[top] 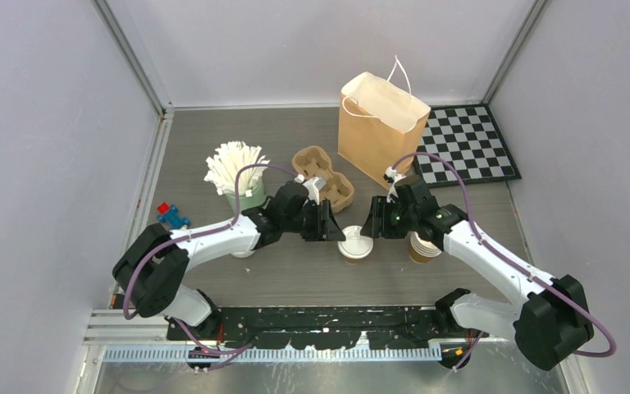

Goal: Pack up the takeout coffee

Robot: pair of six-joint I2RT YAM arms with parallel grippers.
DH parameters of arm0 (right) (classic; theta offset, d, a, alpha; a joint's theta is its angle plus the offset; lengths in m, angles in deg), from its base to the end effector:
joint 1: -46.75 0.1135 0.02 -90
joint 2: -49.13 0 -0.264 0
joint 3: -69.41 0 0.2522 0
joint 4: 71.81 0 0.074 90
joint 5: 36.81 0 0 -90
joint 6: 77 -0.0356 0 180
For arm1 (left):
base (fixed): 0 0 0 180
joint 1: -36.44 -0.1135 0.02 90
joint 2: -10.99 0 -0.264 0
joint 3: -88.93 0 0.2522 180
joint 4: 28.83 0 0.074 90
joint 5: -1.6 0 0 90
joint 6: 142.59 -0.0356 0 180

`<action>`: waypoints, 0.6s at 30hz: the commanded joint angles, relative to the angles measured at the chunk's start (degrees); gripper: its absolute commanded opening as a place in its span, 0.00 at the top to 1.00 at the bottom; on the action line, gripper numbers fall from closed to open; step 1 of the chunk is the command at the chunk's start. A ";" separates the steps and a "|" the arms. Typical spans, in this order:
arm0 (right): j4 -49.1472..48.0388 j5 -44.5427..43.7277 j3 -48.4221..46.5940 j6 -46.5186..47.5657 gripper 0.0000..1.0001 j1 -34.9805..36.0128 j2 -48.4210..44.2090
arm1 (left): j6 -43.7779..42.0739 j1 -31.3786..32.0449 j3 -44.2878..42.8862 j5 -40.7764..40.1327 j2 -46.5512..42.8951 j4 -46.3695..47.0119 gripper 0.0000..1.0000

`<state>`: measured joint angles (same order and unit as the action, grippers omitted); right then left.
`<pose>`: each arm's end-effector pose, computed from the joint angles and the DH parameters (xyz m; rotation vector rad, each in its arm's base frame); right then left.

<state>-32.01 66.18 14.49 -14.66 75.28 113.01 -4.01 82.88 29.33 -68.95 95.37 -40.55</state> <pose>0.1935 0.1143 0.2295 -0.1271 2.5195 0.6998 0.2048 -0.2325 0.2065 0.1676 2.4793 -1.2068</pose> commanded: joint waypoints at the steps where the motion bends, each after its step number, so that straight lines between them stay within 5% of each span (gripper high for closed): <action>1: 4.33 -3.85 -4.44 -1.51 0.47 0.11 -3.61 | -1.62 -0.03 -1.03 0.77 0.73 -0.35 0.58; 7: 7.20 -4.23 -7.13 -2.80 0.51 0.12 -6.78 | -1.45 0.05 -1.35 1.10 1.07 -0.25 0.58; 14: 1.61 2.46 -5.34 -7.78 0.80 0.60 -8.55 | 3.24 1.03 -0.98 0.58 1.90 0.68 0.62; 18: -1.50 2.66 -2.40 -9.24 0.83 1.01 -8.02 | 5.44 2.04 -1.16 -0.01 2.78 0.15 0.64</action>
<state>-28.91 66.77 10.05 -20.93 75.81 105.58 -0.56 83.66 29.31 -68.10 96.51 -39.02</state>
